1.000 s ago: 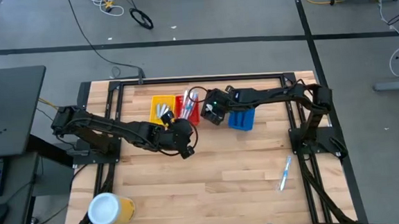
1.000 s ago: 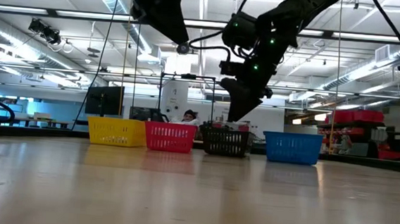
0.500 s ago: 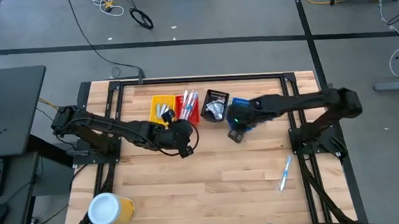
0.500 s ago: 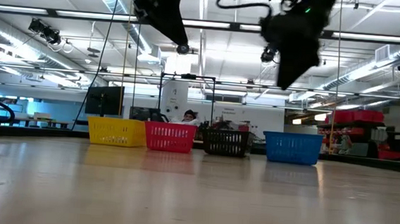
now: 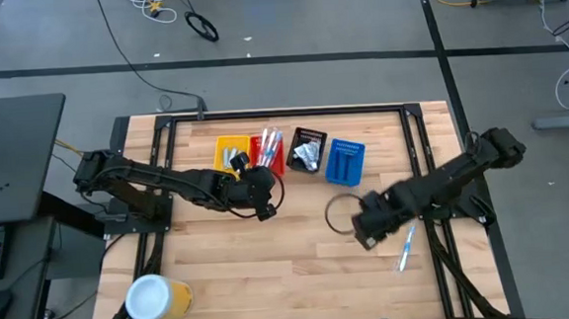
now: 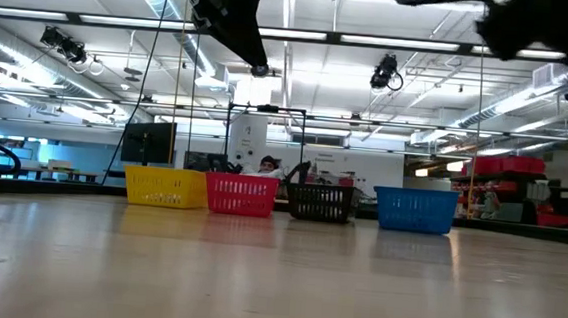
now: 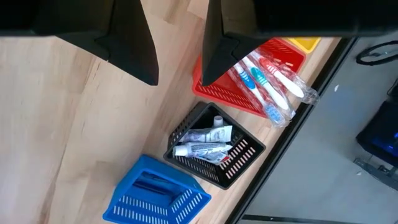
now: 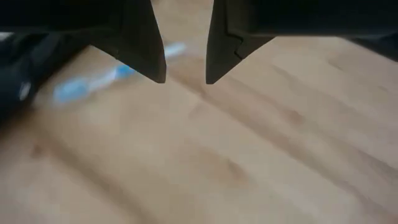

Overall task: Pick & Place Travel size toiletries
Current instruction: Put the blue toothbrush into the red bin

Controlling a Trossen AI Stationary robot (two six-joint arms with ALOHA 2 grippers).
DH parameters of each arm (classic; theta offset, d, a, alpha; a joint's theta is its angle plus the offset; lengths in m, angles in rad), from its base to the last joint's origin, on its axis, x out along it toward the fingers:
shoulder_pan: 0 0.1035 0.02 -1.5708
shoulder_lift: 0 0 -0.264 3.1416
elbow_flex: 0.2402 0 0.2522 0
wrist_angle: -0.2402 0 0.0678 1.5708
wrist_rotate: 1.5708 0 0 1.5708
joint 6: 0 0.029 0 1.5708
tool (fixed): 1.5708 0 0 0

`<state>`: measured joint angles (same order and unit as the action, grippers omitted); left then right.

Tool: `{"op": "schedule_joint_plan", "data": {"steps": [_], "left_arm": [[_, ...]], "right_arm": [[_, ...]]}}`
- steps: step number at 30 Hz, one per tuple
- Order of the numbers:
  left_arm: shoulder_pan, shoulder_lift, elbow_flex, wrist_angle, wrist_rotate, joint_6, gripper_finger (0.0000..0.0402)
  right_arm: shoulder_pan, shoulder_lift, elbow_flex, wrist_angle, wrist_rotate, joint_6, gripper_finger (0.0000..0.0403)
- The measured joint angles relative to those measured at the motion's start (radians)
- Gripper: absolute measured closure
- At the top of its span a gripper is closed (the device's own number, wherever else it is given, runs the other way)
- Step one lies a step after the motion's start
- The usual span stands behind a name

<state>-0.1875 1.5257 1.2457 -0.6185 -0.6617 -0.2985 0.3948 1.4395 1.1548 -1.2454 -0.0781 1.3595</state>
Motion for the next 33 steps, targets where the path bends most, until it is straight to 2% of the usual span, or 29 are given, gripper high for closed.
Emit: {"op": "schedule_joint_plan", "data": {"steps": [9,13,20,25,33], "left_arm": [[-0.001,0.0,0.0,0.0,0.0,-0.008,0.027],[-0.002,0.0,0.0,0.0,0.0,-0.003,0.027],[-0.002,0.0,0.0,0.0,0.0,0.007,0.027],[-0.002,0.0,0.0,0.0,0.0,0.027,0.027],[-0.002,0.0,0.0,0.0,0.0,0.027,0.027]], "right_arm": [[0.179,0.0,-0.165,0.076,-0.19,0.424,0.028],[0.224,0.0,-0.249,0.189,-0.211,0.573,0.028],[0.28,0.0,-0.379,0.411,-0.193,0.743,0.028],[0.299,0.0,-0.434,0.416,-0.194,0.843,0.028],[0.301,0.0,-0.508,0.438,-0.234,0.847,0.028]]}}
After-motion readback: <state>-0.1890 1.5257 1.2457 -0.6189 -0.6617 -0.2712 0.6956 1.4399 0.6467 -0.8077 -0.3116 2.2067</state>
